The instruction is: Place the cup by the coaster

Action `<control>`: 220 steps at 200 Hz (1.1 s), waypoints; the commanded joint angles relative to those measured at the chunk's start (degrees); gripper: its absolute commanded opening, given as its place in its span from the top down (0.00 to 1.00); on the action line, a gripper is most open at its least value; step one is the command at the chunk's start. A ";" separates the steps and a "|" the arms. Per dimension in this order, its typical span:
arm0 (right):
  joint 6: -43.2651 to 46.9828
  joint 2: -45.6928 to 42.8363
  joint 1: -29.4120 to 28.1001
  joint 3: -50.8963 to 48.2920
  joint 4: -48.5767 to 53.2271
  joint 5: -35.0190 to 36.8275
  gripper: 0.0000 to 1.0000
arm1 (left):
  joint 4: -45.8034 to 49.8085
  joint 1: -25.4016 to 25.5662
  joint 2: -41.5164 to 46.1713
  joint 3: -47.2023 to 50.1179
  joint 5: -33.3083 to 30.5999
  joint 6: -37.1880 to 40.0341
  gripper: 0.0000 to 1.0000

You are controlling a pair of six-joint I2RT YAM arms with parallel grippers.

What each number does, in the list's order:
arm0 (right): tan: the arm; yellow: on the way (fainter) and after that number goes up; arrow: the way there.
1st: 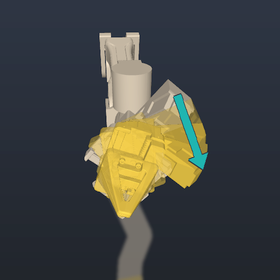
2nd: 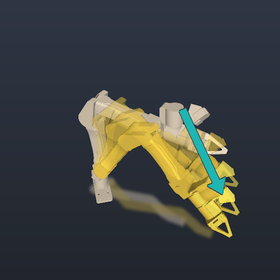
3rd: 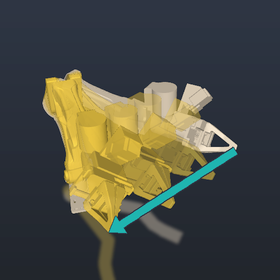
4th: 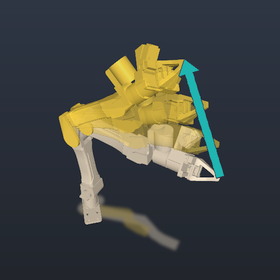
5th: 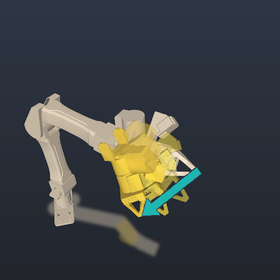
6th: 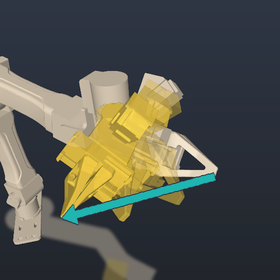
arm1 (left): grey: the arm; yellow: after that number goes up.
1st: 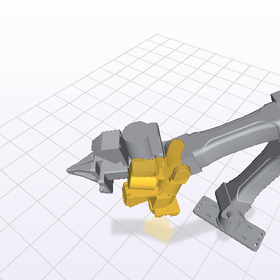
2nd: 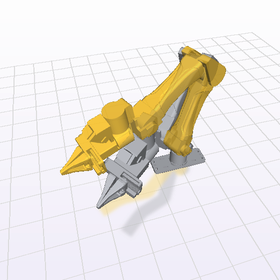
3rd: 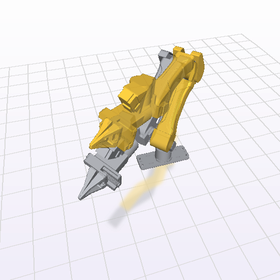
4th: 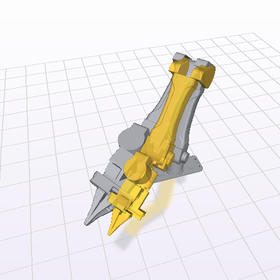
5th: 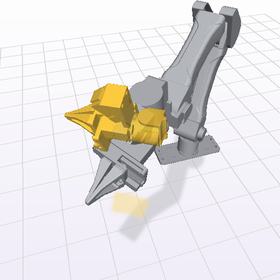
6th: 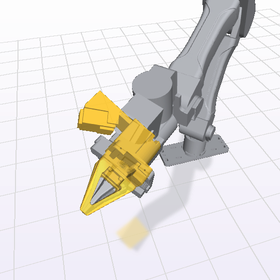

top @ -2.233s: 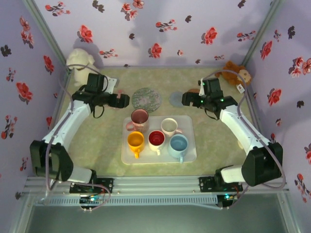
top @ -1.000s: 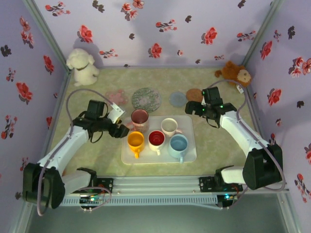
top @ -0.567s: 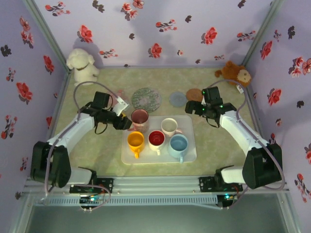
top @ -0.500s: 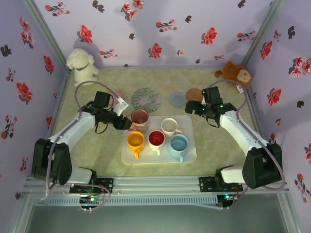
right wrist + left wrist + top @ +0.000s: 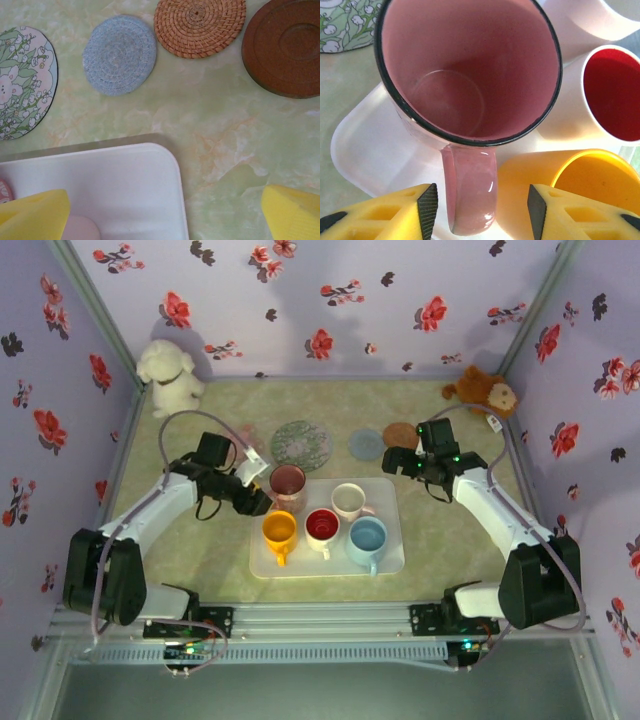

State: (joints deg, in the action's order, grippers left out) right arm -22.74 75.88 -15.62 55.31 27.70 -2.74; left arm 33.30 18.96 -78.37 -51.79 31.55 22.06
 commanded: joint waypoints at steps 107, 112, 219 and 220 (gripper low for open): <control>-0.81 0.02 0.25 -1.06 -0.55 0.72 0.01 | -0.06 0.29 -5.32 -2.97 -1.32 -1.57 0.64; -0.81 0.05 0.32 -1.08 -0.55 0.72 0.01 | -0.21 0.33 -5.38 -2.97 -1.32 -1.73 0.65; -0.97 -0.07 0.26 -1.61 -0.61 0.85 0.01 | -2.54 0.44 -3.43 -3.23 -1.81 -4.88 1.00; -0.94 -0.05 0.29 -1.61 -0.62 0.87 0.01 | -2.63 0.45 -3.36 -3.23 -1.78 -4.94 1.00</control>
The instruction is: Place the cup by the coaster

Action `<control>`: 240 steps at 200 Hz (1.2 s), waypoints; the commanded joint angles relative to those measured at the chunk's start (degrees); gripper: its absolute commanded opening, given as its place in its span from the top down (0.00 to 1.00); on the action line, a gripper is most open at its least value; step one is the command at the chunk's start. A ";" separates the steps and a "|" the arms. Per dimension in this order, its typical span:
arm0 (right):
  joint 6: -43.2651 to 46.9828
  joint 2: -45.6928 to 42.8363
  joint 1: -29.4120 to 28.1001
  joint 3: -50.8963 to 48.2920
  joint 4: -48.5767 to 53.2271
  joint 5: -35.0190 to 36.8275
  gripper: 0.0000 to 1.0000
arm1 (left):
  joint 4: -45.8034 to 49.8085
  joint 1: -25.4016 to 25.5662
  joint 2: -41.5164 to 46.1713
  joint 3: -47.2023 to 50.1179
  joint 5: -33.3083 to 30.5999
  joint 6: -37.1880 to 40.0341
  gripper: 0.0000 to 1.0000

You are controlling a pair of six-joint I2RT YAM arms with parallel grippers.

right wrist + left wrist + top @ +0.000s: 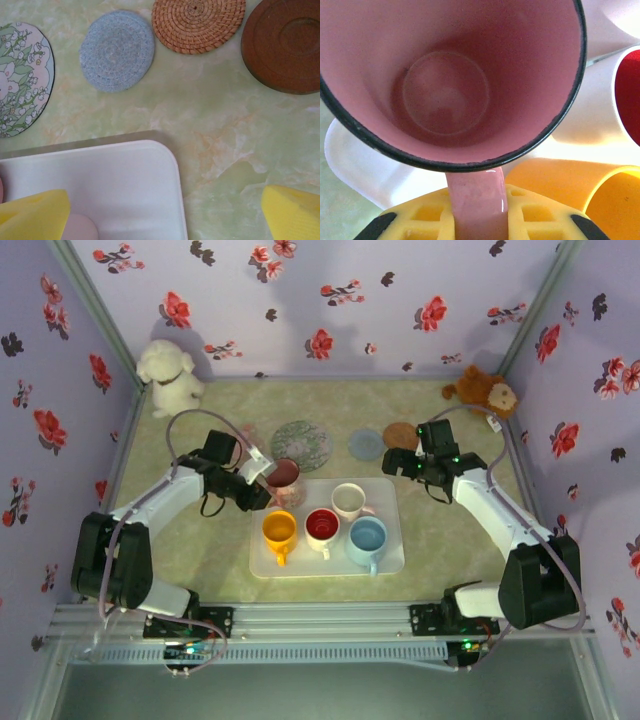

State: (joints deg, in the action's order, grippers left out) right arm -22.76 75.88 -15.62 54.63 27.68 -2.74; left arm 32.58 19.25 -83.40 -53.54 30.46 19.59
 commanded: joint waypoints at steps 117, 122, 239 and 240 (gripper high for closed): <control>-1.37 1.32 0.29 -0.77 -1.84 0.11 0.01 | -12.65 0.49 16.19 -4.34 -19.47 -4.03 1.00; -1.33 1.41 0.28 -0.67 -1.84 0.11 0.01 | -13.36 0.41 16.09 -4.25 -20.62 -3.51 1.00; -1.45 2.90 0.24 1.34 -2.45 0.15 0.01 | -33.74 -8.30 1.67 -2.72 -23.43 -5.69 1.00; -1.51 2.88 0.28 1.35 -2.45 0.17 0.01 | -33.91 -8.37 1.53 -2.71 -23.38 -5.74 1.00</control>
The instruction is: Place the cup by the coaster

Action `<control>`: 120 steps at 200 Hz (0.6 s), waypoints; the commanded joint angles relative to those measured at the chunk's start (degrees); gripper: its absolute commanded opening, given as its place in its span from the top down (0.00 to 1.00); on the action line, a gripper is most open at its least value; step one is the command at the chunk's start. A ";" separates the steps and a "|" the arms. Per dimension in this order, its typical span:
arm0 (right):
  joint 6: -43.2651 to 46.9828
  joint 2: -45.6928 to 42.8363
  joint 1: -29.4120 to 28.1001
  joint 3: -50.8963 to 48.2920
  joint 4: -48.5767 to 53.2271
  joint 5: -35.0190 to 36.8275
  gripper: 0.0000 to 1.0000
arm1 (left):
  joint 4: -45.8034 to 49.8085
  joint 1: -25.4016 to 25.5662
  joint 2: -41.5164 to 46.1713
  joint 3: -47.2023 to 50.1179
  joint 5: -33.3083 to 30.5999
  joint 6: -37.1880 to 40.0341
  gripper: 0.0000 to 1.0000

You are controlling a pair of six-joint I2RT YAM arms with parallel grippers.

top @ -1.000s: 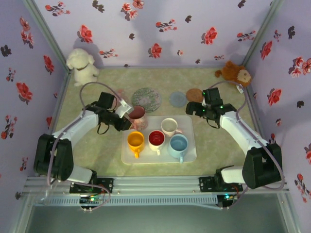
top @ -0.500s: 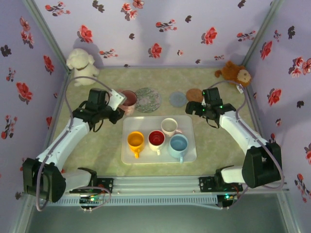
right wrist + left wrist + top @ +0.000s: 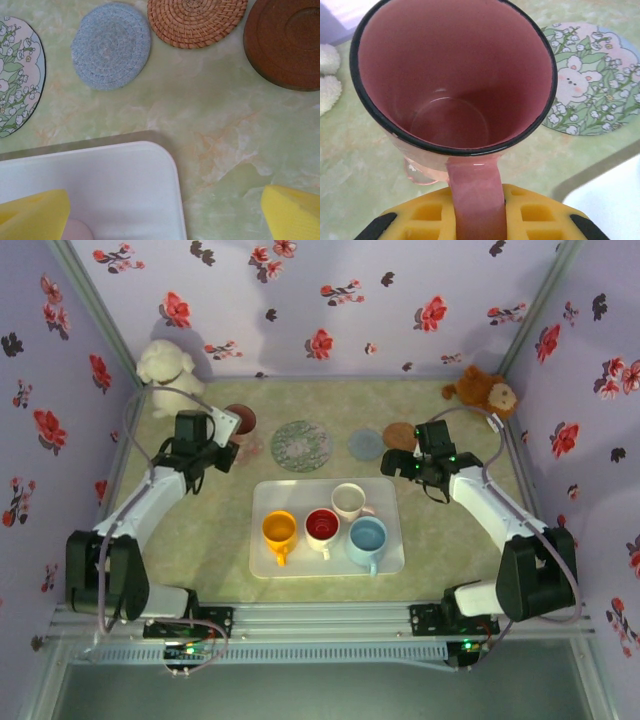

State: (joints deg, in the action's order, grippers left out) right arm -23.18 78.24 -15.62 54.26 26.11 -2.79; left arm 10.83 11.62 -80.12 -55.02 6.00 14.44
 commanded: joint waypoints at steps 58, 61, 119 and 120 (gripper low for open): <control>-1.60 1.05 0.25 1.45 -3.42 -0.81 0.01 | -19.80 -2.62 -8.78 -1.74 1.20 -2.04 1.00; -1.57 1.06 0.29 1.46 -3.62 -0.82 0.01 | -19.99 -2.65 -9.04 -1.83 1.21 -2.04 1.00; -1.44 1.84 0.25 2.02 -4.71 -1.61 0.01 | -22.35 -3.27 -12.82 -2.50 1.38 -3.39 1.00; -1.44 1.88 0.29 2.05 -4.68 -1.61 0.01 | -22.35 -3.31 -12.85 -2.48 1.38 -3.42 1.00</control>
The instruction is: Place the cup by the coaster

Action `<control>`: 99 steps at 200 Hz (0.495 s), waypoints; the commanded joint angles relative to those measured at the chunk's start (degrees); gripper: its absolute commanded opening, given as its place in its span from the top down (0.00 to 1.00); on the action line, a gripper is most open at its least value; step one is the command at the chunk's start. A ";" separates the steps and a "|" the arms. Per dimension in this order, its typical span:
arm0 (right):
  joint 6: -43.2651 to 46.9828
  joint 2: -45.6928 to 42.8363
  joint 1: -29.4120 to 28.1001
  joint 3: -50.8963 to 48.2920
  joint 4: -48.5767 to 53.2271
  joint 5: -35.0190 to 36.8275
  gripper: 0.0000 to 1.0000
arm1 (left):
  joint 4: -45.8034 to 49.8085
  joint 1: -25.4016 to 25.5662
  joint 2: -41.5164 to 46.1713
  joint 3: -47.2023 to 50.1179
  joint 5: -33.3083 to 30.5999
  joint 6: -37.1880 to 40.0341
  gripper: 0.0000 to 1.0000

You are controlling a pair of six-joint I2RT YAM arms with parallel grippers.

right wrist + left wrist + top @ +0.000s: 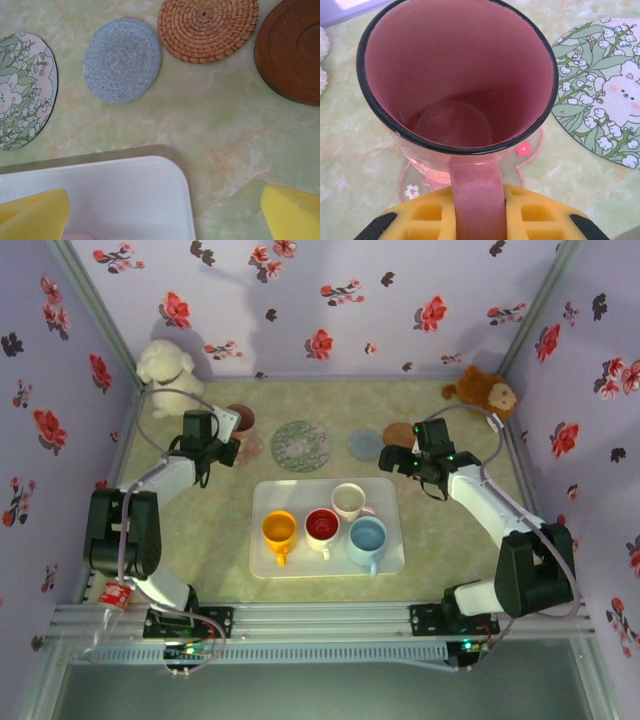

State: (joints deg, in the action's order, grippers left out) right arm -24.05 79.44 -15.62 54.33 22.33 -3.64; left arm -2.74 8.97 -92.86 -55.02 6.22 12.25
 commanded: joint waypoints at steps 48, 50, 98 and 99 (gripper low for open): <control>-0.81 0.25 0.32 2.06 -0.70 -1.00 0.01 | -8.10 -1.90 -1.06 -1.09 0.75 -3.43 1.00; -0.82 0.27 0.32 2.07 -0.64 -1.01 0.01 | -7.97 -2.00 -1.09 -1.06 0.73 -3.52 1.00; -0.74 0.10 0.19 2.04 -0.61 -1.08 0.01 | -3.34 -3.08 -1.62 -2.09 0.20 -6.26 0.59; -0.74 0.10 0.21 2.07 -0.62 -1.10 0.01 | -3.29 -3.08 -1.62 -2.10 0.20 -6.27 0.59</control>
State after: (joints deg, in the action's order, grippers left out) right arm -24.08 79.85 -15.62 54.70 22.11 -4.34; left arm -4.54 6.85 -94.24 -55.02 7.01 7.62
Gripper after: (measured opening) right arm 0.991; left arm 0.320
